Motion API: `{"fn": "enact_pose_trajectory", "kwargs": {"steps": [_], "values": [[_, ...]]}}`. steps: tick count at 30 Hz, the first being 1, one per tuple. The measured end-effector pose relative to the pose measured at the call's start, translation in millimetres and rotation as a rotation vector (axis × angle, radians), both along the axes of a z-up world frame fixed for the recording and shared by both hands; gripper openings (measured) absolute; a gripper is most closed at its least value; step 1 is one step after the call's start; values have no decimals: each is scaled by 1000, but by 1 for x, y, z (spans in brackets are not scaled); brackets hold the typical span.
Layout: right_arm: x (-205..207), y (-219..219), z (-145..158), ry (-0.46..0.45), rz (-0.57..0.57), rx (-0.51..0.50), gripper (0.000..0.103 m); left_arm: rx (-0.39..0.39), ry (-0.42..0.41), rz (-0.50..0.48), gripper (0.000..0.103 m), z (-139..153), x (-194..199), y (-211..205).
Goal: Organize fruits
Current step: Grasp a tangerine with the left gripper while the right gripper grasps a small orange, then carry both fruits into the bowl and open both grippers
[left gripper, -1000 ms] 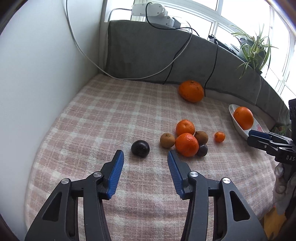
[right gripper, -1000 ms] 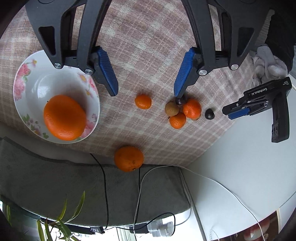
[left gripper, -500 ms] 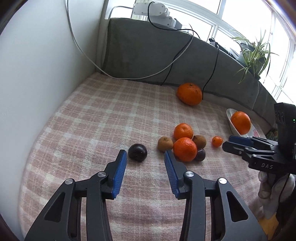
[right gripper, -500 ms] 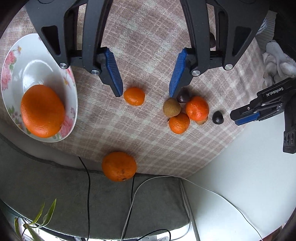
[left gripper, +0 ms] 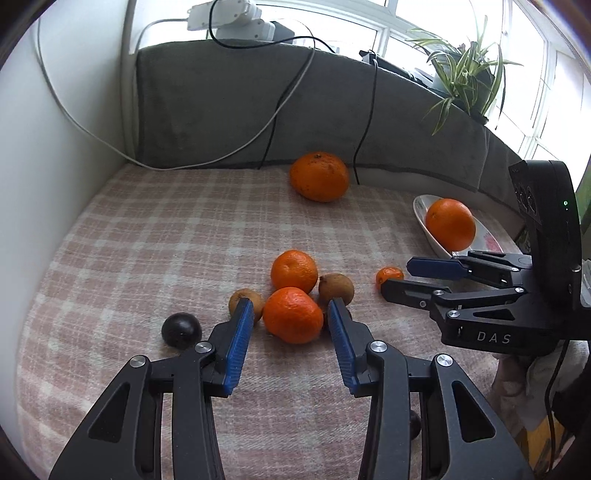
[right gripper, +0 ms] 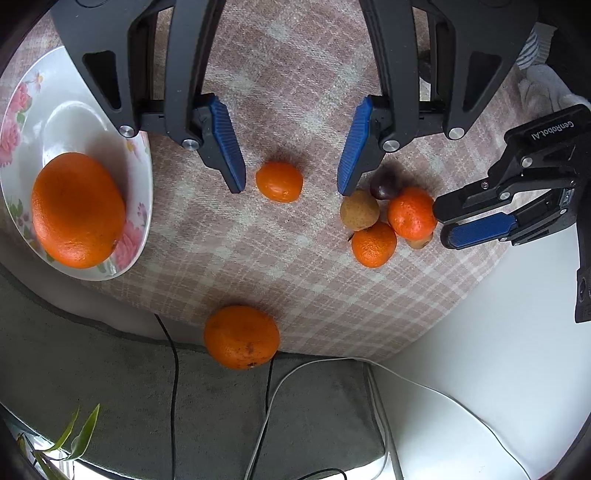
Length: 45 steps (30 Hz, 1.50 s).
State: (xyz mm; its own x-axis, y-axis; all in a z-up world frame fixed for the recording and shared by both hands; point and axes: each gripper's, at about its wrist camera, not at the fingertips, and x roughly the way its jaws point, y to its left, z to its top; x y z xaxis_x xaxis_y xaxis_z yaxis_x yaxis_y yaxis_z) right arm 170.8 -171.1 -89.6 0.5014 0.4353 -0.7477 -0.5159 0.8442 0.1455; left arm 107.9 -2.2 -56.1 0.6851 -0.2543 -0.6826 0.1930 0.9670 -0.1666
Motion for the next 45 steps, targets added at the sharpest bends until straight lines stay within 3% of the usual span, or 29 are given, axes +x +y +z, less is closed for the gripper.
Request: {"fn": "enact_pose_trajectory", "kwargs": {"steps": [3, 25, 33, 45], "values": [[3, 1, -2, 9, 4, -3, 48, 24, -3, -11, 39, 0, 2, -5], [13, 9, -13, 44, 22, -46, 48, 172, -6, -62, 39, -14, 16, -20], [15, 9, -14, 38, 13, -72, 30, 143, -5, -55, 36, -14, 15, -16], [7, 5, -3, 34, 3, -31, 29, 55, -32, -9, 36, 6, -2, -2]]}}
